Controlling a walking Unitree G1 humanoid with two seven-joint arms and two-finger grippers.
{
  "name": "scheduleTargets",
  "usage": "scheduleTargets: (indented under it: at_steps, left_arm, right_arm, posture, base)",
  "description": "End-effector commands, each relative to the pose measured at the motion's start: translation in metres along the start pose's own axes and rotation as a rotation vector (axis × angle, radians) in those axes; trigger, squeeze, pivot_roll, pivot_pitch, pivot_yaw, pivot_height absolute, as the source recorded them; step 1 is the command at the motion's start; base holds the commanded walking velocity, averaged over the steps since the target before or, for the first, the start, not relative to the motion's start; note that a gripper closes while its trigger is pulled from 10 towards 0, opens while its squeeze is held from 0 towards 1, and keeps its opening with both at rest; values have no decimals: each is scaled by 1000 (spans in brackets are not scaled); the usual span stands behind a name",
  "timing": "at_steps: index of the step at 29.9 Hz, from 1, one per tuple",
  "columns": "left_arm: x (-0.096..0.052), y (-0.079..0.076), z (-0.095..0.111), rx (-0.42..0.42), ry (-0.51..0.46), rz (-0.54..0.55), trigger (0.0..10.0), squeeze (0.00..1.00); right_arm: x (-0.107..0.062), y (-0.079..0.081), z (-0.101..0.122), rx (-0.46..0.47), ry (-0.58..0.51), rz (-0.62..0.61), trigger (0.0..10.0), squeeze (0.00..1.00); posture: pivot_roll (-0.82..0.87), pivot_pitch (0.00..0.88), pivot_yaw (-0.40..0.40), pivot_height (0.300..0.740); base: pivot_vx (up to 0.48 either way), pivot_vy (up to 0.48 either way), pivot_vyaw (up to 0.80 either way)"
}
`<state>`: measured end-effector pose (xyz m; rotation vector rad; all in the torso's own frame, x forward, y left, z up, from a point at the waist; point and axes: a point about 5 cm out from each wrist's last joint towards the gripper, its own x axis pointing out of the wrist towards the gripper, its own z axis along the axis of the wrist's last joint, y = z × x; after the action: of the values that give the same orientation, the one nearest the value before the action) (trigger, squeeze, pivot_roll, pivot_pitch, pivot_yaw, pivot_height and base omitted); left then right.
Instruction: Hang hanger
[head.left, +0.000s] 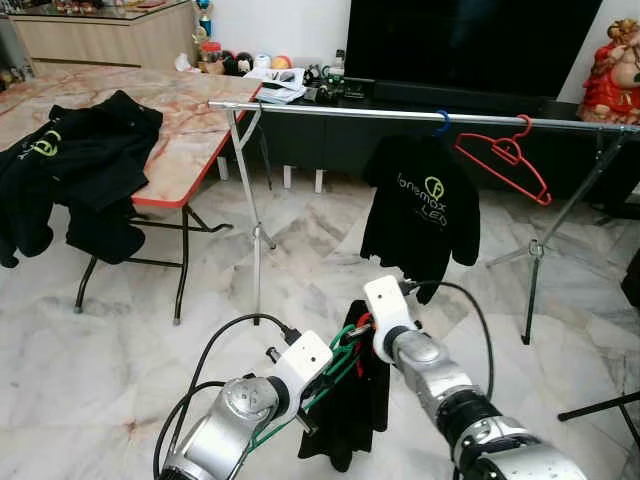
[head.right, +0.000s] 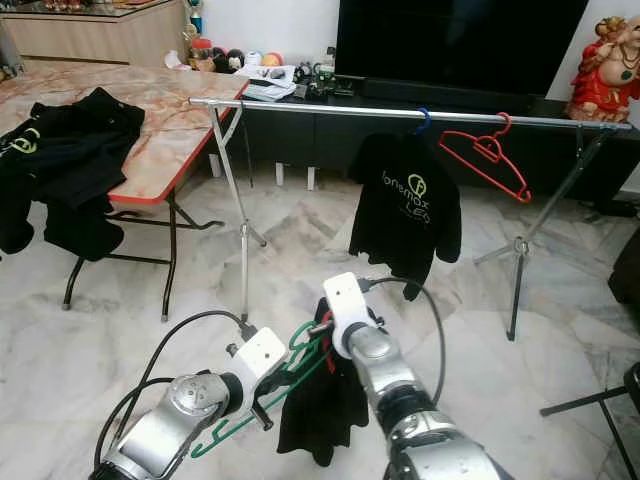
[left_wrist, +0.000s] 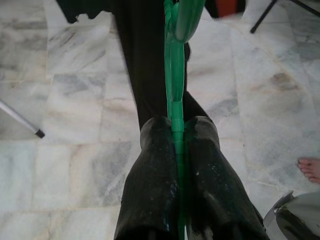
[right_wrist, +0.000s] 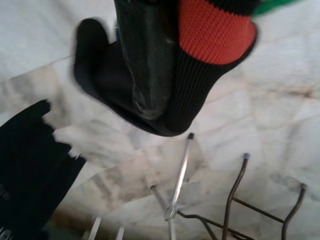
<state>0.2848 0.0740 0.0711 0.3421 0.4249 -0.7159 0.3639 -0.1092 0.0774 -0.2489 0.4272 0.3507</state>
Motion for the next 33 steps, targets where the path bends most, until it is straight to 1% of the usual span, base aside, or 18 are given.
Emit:
scheduleTargets:
  at_steps: [1,5,8,9,11,14,17,19,20,21,22,25,26,29,32,33]
  left_arm:
    - [1,4,6,7,-22,23,10000,0]
    - [1,7,7,6,-26,34,10000,0]
    - [2,8,7,2,-28,41,10000,0]
    - [2,8,6,-1,-30,47,10000,0]
    - [2,9,6,-3,-32,51,10000,0]
    - [2,10,7,-12,-40,61,10000,0]
    - [2,10,7,-12,-40,62,10000,0]
    - [3,19,9,-53,-51,132,10000,0]
    - [3,20,10,-65,-56,133,10000,0]
    - [3,20,10,-65,-56,133,10000,0]
    - [3,19,11,-73,-63,127,10000,0]
    - [4,19,12,-86,-75,124,10000,0]
    - [4,19,13,-88,-78,124,10000,0]
    - [4,19,13,-89,-78,126,10000,0]
    - [4,24,16,-135,-104,169,10000,0]
    - [4,25,17,-146,-111,175,10000,0]
  right_arm:
    - [0,-2,9,-33,-42,1,10000,0]
    - [-3,-4,12,-20,-81,68,10000,0]
    - [-4,-7,12,-16,-86,81,10000,0]
    - [-5,-9,10,-11,-73,111,10000,0]
    - [-5,-9,9,-20,-69,128,10000,0]
    - [-7,-6,6,-68,-59,179,10000,0]
    - [-7,-7,6,-68,-60,183,10000,0]
    - [-12,1,-1,-130,-52,296,10000,0]
    - [-14,7,-1,-123,-64,338,10000,0]
    - [-14,7,-1,-123,-64,338,10000,0]
    - [-15,12,0,-132,-77,379,10000,0]
    - [-19,21,0,-181,-93,455,10000,0]
    - [-20,23,-1,-195,-96,472,10000,0]
    - [-22,23,0,-196,-96,477,10000,0]
    - [-27,28,-6,-253,-99,512,10000,0]
    - [-27,25,-5,-254,-107,485,10000,0]
  posture:
    - [172,0,-73,740]
    - [173,0,-72,740]
    - [173,0,-72,740]
    - [169,0,-71,740]
    - [168,0,-71,740]
    - [168,0,-71,740]
    - [168,0,-71,740]
    - [170,0,-74,740]
    - [160,0,-73,740]
    - [160,0,-73,740]
    - [159,0,-73,740]
    - [159,0,-73,740]
    - [159,0,-73,740]
    - [159,0,-73,740]
    - [161,0,-75,740]
    - [161,0,-75,740]
  base:
    - [0,0,0]
    - [0,0,0]
    - [0,0,0]
    - [0,0,0]
    - [0,0,0]
    - [0,0,0]
    - [0,0,0]
    - [0,0,0]
    - [0,0,0]
    - [0,0,0]
    - [0,0,0]
    - [0,0,0]
    - [0,0,0]
    - [0,0,0]
    - [0,0,0]
    - [0,0,0]
